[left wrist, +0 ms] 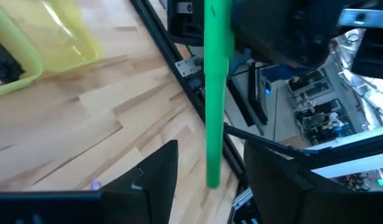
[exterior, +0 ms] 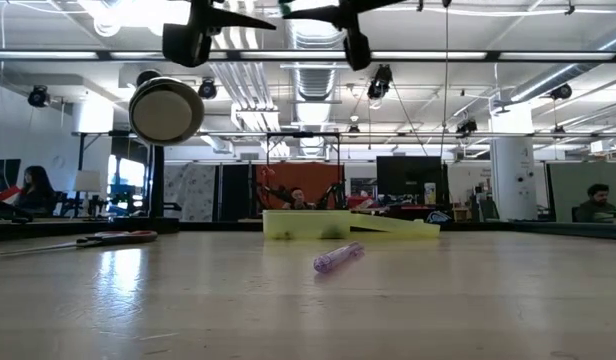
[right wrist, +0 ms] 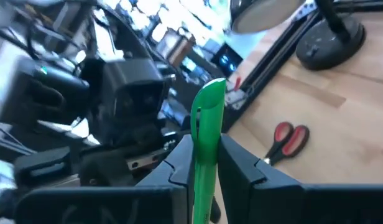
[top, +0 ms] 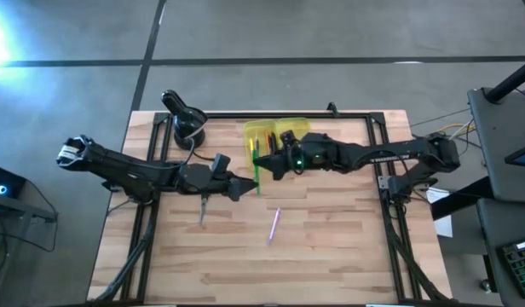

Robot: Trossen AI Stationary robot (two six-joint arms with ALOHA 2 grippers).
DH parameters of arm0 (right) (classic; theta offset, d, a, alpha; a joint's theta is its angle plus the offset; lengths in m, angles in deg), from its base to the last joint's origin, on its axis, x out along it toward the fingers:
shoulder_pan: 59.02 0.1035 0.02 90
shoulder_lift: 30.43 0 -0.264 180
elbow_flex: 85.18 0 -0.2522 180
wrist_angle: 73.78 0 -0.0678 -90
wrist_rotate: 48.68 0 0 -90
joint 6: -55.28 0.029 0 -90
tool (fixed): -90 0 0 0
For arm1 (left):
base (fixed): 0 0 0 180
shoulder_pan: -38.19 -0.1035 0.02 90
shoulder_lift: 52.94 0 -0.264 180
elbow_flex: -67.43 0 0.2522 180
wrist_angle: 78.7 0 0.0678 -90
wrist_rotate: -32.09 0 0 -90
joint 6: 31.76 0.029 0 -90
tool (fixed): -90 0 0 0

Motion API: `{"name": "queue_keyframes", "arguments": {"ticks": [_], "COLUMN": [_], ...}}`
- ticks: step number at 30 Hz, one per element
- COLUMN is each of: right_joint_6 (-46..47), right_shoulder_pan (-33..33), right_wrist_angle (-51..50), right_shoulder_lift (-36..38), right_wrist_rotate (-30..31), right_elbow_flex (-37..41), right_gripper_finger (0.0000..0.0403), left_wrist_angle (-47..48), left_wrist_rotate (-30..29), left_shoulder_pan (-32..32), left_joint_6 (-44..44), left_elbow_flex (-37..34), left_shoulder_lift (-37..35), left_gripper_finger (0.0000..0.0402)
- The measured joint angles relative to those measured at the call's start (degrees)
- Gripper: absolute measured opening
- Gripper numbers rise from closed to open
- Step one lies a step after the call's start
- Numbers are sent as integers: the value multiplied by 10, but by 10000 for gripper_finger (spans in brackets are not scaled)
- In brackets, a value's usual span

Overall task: Pick & place school supplies into a supply box
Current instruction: Put the green pen into the yellow supply box

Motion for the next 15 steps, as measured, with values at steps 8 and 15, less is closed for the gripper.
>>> {"name": "queue_keyframes", "arguments": {"ticks": [8,15], "right_joint_6": [-25,-44], "right_shoulder_pan": [0,-3], "right_wrist_angle": [-42,-81], "right_shoulder_lift": [-57,-76], "right_wrist_rotate": [-53,-62], "right_elbow_flex": [-85,-117], "right_gripper_finger": [38,38], "left_wrist_angle": [-1,-2], "left_wrist_rotate": [-4,-17], "left_shoulder_pan": [0,-1], "left_joint_6": [0,3], "left_elbow_flex": [2,2], "left_shoulder_lift": [6,6], "left_gripper_finger": [168,153]}}
